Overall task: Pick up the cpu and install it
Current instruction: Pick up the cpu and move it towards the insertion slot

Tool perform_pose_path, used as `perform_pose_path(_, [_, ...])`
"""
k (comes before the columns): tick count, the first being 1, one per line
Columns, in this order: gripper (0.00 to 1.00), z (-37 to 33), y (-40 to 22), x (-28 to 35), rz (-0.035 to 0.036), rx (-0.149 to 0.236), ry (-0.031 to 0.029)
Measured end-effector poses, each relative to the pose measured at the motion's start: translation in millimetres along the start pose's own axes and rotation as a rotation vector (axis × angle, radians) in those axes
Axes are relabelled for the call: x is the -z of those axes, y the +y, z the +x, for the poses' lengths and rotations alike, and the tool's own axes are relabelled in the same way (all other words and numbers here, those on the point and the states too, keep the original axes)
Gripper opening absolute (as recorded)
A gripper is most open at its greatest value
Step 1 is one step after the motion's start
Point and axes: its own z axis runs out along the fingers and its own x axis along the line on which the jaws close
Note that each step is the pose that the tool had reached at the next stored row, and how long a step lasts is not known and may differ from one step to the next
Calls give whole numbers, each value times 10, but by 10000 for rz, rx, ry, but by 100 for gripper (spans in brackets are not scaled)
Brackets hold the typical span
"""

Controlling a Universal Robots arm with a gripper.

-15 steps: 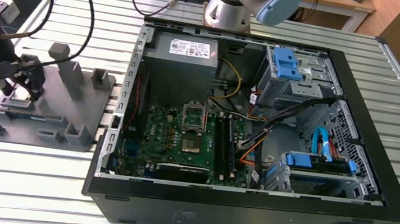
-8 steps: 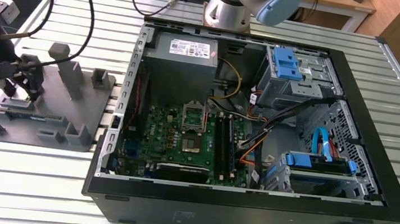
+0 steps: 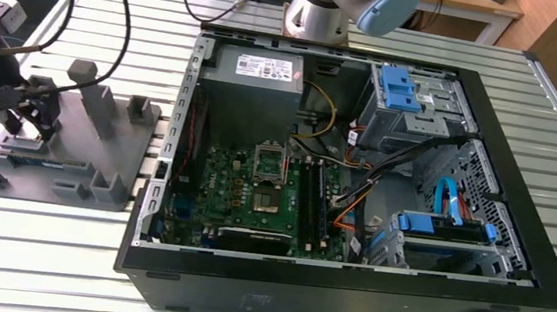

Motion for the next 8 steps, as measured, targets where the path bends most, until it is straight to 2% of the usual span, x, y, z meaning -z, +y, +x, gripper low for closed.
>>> perform_pose_path(8, [56, 1, 1, 19, -6, -1, -3])
